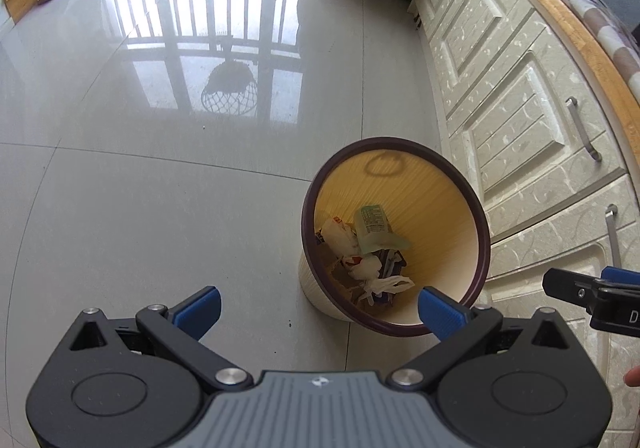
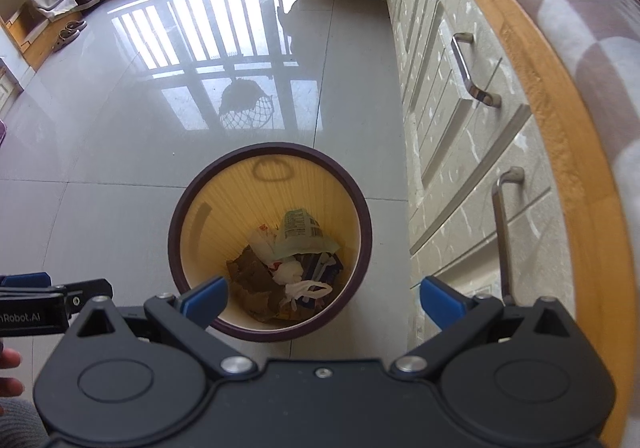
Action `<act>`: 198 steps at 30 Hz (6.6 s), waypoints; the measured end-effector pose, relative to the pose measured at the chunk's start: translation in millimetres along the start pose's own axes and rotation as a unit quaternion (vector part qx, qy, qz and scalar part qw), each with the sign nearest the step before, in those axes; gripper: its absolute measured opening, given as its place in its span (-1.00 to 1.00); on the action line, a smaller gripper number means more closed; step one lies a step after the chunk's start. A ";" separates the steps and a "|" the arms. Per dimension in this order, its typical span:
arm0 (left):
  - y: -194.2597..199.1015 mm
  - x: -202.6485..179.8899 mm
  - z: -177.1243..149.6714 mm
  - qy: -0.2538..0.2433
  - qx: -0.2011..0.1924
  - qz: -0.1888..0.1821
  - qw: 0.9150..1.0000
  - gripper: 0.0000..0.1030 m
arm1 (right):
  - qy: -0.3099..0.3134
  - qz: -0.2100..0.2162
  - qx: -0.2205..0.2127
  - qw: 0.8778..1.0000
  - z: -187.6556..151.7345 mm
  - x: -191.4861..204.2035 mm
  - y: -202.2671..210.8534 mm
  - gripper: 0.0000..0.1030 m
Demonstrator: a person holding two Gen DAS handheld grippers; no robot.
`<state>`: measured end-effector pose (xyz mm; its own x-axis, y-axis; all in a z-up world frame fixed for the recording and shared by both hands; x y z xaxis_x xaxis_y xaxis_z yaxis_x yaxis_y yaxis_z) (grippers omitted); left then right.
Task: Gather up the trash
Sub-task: 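Move both open tools back toward the red snack packet and teal cap, then grasp the red snack packet with left tool while right tool grasps the teal cap, then carry the red packet and teal cap with both tools over the wastebasket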
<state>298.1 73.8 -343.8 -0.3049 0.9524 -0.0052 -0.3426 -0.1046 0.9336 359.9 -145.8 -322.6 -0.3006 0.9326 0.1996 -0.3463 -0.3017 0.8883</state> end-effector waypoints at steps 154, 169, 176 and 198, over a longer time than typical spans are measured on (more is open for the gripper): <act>203.4 -375.4 140.5 -0.290 -0.351 -0.182 0.872 0.06 | -0.085 -0.066 -0.391 0.914 59.5 -249.1 236.7 -0.03; 208.1 -247.8 121.9 -0.221 -0.353 -0.150 0.897 0.06 | 0.013 -0.028 -0.349 0.937 75.7 -126.0 208.1 -0.03; 205.9 -196.1 121.0 -0.185 -0.348 -0.132 0.909 0.06 | 0.026 -0.005 -0.333 0.942 77.3 -74.7 196.5 -0.03; 121.4 -59.8 95.7 -0.078 -0.250 -0.083 0.962 0.06 | 0.005 0.014 -0.227 0.974 61.8 18.8 108.0 -0.03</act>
<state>359.8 31.6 -195.9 -0.0860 0.9951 -0.0486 -0.7706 -0.0355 0.6363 371.8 -148.6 -197.3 -0.3236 0.9215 0.2149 -0.6937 -0.3855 0.6084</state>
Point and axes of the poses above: each gripper's, at about its wrist camera, not at the fingertips, and y roughly against the way its jaws point, x to its left, z to its top, the point moved 9 cm from there along -y, roughly the way its jaws point, and after that the axes turned 10 degrees about z, right-handed, at the moved point
